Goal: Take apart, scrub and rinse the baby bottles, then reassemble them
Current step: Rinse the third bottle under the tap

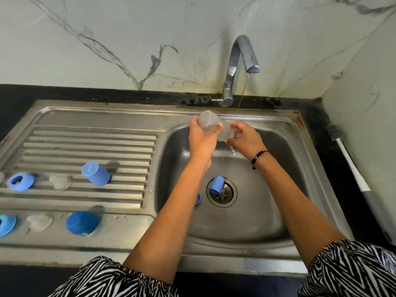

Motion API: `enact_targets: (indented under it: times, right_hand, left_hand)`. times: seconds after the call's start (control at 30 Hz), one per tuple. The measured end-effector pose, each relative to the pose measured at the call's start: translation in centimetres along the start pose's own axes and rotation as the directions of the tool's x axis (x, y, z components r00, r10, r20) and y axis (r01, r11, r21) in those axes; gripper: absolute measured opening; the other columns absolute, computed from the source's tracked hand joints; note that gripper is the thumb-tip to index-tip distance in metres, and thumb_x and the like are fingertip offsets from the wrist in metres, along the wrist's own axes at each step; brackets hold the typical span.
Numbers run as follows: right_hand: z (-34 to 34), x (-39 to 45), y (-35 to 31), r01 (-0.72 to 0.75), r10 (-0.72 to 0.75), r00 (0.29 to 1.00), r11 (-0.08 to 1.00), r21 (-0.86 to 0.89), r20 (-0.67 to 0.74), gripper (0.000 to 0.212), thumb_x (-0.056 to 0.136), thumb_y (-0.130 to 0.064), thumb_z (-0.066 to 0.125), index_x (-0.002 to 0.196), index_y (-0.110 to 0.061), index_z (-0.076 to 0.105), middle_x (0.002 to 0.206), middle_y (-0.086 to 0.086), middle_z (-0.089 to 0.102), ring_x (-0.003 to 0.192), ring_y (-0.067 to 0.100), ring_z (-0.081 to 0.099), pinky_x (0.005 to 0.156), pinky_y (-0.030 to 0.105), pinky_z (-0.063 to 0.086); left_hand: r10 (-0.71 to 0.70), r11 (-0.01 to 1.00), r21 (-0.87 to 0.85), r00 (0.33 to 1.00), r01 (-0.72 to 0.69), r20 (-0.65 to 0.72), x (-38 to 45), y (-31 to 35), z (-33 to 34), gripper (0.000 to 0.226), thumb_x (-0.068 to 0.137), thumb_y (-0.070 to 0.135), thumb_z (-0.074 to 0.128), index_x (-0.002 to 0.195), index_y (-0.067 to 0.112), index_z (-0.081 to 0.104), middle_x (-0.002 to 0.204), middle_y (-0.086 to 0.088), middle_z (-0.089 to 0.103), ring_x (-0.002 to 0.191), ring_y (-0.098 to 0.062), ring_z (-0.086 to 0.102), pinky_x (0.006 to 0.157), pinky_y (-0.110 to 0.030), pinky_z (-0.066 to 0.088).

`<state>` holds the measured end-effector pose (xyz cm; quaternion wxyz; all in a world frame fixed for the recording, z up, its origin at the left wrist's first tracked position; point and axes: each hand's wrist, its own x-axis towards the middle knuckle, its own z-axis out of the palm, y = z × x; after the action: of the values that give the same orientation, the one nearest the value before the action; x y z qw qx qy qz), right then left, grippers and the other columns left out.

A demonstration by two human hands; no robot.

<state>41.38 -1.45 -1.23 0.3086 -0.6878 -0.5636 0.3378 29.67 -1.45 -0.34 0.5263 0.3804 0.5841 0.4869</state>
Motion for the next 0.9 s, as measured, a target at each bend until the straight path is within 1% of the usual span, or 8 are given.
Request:
enact_targets:
  times: [0.07, 0.17, 0.23, 0.37, 0.53, 0.7, 0.83, 0.9]
  right_hand:
    - [0.4, -0.3, -1.1, 0.106, -0.108, 0.994, 0.988, -0.112, -0.009, 0.058, 0.077, -0.009, 0.070, 0.131, -0.012, 0.048, 0.128, 0.007, 0.054, 0.118, 0.019, 0.049, 0.095, 0.024, 0.037]
    - [1.8, -1.0, -2.2, 0.237, -0.236, 0.972, 0.965, -0.116, 0.022, 0.066, 0.079, -0.014, 0.070, 0.138, -0.014, 0.040, 0.133, 0.008, 0.050, 0.123, 0.021, 0.046, 0.096, 0.025, 0.036]
    - [2.9, -1.7, -2.9, 0.308, -0.300, 0.950, 0.946, -0.099, 0.082, 0.068, 0.079, -0.014, 0.071, 0.138, -0.014, 0.038, 0.132, 0.010, 0.051, 0.122, 0.023, 0.047, 0.098, 0.030, 0.038]
    - [5.3, -2.9, -4.8, 0.380, -0.364, 0.910, 0.924, -0.045, 0.200, 0.068, 0.080, -0.015, 0.072, 0.138, -0.014, 0.036, 0.129, 0.009, 0.054, 0.117, 0.022, 0.050, 0.088, 0.025, 0.039]
    - [8.9, -3.4, -9.5, 0.411, -0.398, 0.884, 0.912, 0.000, 0.244, 0.073, 0.078, -0.007, 0.071, 0.139, -0.016, 0.032, 0.125, 0.008, 0.054, 0.112, 0.023, 0.052, 0.090, 0.031, 0.044]
    - [14.6, -2.2, -16.4, 0.512, -0.485, 0.829, 0.858, -0.031, 0.277, 0.080, 0.071, -0.004, 0.067, 0.139, -0.024, 0.031, 0.123, 0.009, 0.055, 0.104, 0.030, 0.058, 0.087, 0.047, 0.049]
    - [21.4, -1.1, -22.7, 0.553, -0.483, 0.804, 0.822, -0.138, 0.346, 0.074, 0.072, -0.003, 0.069, 0.137, -0.015, 0.035, 0.120, 0.014, 0.057, 0.102, 0.030, 0.057, 0.082, 0.033, 0.047]
    - [25.2, -0.7, -25.8, 0.554, -0.463, 0.802, 0.812, -0.182, 0.378, 0.074, 0.073, -0.003, 0.069, 0.137, -0.015, 0.034, 0.119, 0.014, 0.056, 0.101, 0.030, 0.056, 0.077, 0.031, 0.044]
  left_hand:
    - [0.091, 0.987, 0.136, 0.996, -0.088, -0.015, -0.5, 0.4, -0.4, 0.064, 0.084, 0.017, 0.068, 0.139, 0.021, 0.034, 0.129, -0.003, 0.050, 0.116, -0.018, 0.050, 0.097, -0.033, 0.046]
    - [0.149, 0.962, 0.239, 0.988, -0.135, -0.044, -1.2, 0.7, -1.8, 0.067, 0.082, 0.017, 0.070, 0.139, 0.021, 0.034, 0.132, -0.005, 0.049, 0.119, -0.019, 0.049, 0.096, -0.035, 0.048]
    - [0.147, 0.963, 0.235, 0.988, -0.130, -0.055, -1.9, 0.7, -3.1, 0.066, 0.082, 0.014, 0.070, 0.137, 0.020, 0.034, 0.127, -0.004, 0.051, 0.117, -0.019, 0.051, 0.096, -0.036, 0.049]
    - [0.084, 0.975, 0.212, 0.995, -0.071, -0.051, -2.8, 1.0, -7.0, 0.070, 0.084, 0.011, 0.066, 0.143, 0.020, 0.030, 0.127, 0.000, 0.050, 0.117, -0.015, 0.049, 0.100, -0.035, 0.046]
    - [0.123, 0.983, 0.142, 0.992, -0.119, -0.019, -2.9, 3.6, -13.5, 0.039, 0.083, 0.000, 0.059, 0.117, 0.017, 0.057, 0.112, -0.002, 0.064, 0.103, -0.015, 0.060, 0.093, -0.032, 0.050]
    - [0.185, 0.966, 0.184, 0.983, -0.180, -0.010, 0.5, 6.5, -22.2, 0.037, 0.081, -0.010, 0.047, 0.107, 0.007, 0.066, 0.095, -0.003, 0.069, 0.086, -0.013, 0.062, 0.079, -0.026, 0.050]
    - [0.108, 0.897, 0.433, 0.994, -0.095, -0.007, 4.5, 8.7, -31.3, 0.026, 0.081, -0.003, 0.052, 0.099, 0.010, 0.066, 0.097, -0.010, 0.069, 0.093, -0.022, 0.063, 0.086, -0.039, 0.051]
    - [0.060, 0.742, 0.662, 0.994, -0.104, 0.089, 6.4, 10.5, -36.5, 0.023, 0.078, 0.004, 0.054, 0.097, 0.008, 0.066, 0.099, -0.013, 0.068, 0.099, -0.028, 0.064, 0.088, -0.043, 0.050]
